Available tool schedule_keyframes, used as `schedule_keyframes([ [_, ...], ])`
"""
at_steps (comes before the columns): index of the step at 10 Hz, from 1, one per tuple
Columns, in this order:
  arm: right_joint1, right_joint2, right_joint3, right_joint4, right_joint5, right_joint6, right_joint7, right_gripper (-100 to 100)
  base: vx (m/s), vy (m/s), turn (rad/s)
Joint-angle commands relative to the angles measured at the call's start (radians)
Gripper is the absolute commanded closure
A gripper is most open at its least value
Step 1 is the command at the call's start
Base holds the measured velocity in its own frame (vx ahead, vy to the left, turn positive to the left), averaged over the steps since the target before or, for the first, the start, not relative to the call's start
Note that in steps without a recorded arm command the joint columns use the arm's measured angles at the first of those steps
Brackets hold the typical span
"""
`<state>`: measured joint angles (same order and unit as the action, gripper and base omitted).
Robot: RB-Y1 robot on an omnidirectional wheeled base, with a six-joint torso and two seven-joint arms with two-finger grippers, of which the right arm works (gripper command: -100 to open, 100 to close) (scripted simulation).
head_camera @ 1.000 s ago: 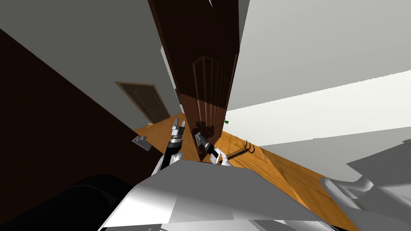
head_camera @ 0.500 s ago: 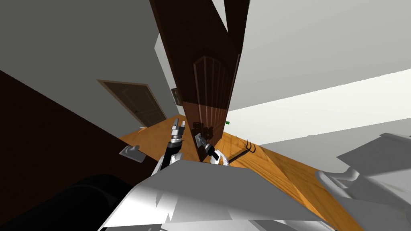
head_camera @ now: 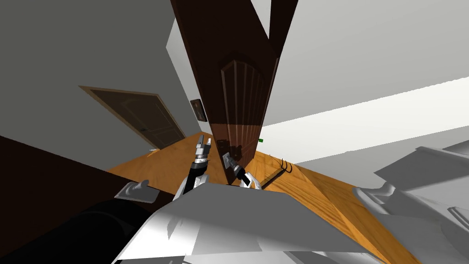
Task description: Push the door open
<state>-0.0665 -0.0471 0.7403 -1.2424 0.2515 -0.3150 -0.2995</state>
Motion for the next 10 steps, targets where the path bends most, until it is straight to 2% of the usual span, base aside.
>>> schedule_keyframes([
  [1, 0.012, 0.0, -0.021, 0.001, 0.014, 0.004, -0.002, 100, 0.079, 0.172, -0.141],
  [4, 0.045, 0.017, -0.036, -0.026, 0.048, 0.011, -0.007, 100, 0.07, 0.161, -0.14],
  [9, 0.093, 0.053, -0.057, -0.065, 0.098, 0.022, -0.014, 100, 0.058, 0.199, -0.15],
  [10, 0.092, 0.047, -0.052, -0.064, 0.094, 0.024, -0.012, 100, 0.01, 0.083, -0.04],
])
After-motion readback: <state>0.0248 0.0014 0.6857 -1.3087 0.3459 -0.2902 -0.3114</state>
